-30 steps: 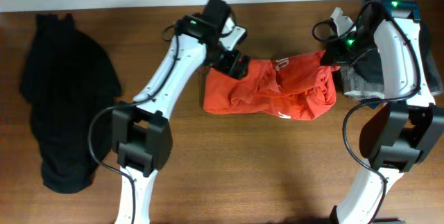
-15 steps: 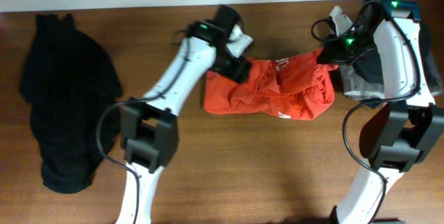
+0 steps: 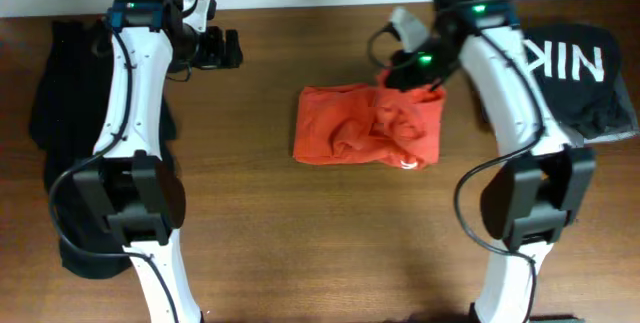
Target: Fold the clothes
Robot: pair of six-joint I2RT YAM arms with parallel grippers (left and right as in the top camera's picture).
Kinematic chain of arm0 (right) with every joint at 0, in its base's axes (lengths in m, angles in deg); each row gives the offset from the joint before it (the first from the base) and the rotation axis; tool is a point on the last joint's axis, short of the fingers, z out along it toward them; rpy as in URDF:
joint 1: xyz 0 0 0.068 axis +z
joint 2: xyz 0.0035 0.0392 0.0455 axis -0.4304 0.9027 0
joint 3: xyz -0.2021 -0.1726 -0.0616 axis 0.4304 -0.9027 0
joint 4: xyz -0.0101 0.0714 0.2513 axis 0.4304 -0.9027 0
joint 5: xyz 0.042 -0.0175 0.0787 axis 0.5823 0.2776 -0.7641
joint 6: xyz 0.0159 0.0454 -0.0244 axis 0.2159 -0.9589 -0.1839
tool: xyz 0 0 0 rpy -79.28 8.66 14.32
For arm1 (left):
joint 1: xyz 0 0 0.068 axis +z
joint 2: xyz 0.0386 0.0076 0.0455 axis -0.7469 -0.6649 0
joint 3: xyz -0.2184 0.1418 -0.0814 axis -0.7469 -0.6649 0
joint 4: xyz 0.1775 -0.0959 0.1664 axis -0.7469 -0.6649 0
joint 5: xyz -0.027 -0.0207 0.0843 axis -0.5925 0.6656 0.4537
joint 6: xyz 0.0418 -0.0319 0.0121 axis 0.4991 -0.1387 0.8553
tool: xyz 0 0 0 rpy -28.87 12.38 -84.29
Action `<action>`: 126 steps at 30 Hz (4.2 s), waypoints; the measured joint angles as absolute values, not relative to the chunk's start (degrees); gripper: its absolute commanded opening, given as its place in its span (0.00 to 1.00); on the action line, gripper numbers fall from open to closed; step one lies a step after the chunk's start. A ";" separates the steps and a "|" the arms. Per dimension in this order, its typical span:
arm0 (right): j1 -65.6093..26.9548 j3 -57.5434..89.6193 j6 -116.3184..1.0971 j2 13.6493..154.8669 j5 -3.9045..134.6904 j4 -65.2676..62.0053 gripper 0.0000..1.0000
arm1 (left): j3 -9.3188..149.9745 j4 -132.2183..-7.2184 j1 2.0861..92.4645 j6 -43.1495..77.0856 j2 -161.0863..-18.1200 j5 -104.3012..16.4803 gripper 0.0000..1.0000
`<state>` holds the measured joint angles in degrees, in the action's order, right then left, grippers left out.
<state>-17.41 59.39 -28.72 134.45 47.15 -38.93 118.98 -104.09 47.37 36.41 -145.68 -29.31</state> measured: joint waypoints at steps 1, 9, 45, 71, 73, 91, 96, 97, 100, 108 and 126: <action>-15.73 59.39 -29.00 134.45 47.15 -37.51 0.04 | 118.98 -104.04 47.33 36.41 -145.68 -29.29 0.99; -4.76 59.39 -32.26 134.65 50.19 -28.44 0.16 | 118.98 -103.48 47.50 36.43 -145.68 -28.65 0.99; -1.72 59.81 -40.15 141.86 63.83 -25.77 0.56 | 118.98 -102.16 49.84 36.43 -145.68 -23.67 0.99; 8.11 59.81 -45.37 144.92 62.89 -18.28 0.04 | 118.98 -102.14 49.87 36.41 -145.68 -22.21 0.99; 9.56 59.81 -45.79 144.92 63.13 -18.28 0.16 | 118.98 -102.14 49.87 36.43 -145.68 -21.86 0.99; 6.08 63.89 -41.46 144.66 68.51 -32.81 0.72 | 118.98 -100.74 51.64 36.43 -145.68 -18.93 0.99; 5.32 63.89 -39.95 144.66 70.56 -35.17 0.55 | 118.98 -100.61 51.68 36.43 -145.68 -18.82 0.99; 5.27 63.89 -40.02 144.68 70.72 -35.52 0.53 | 118.98 -100.63 51.68 36.43 -145.68 -18.82 0.99; 5.27 63.89 -39.62 144.68 70.85 -36.18 0.49 | 118.98 -100.63 51.68 36.43 -145.68 -18.82 0.99; 5.27 62.36 -39.19 144.68 70.78 -35.50 0.49 | 118.98 -100.63 51.68 36.43 -145.68 -18.82 0.99; 4.60 65.21 -39.14 144.70 70.54 -39.17 0.04 | 118.98 -100.66 51.68 36.43 -145.68 -18.82 0.99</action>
<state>4.60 65.21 -39.14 144.70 70.54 -39.17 118.98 -100.66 51.68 36.43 -145.68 -18.82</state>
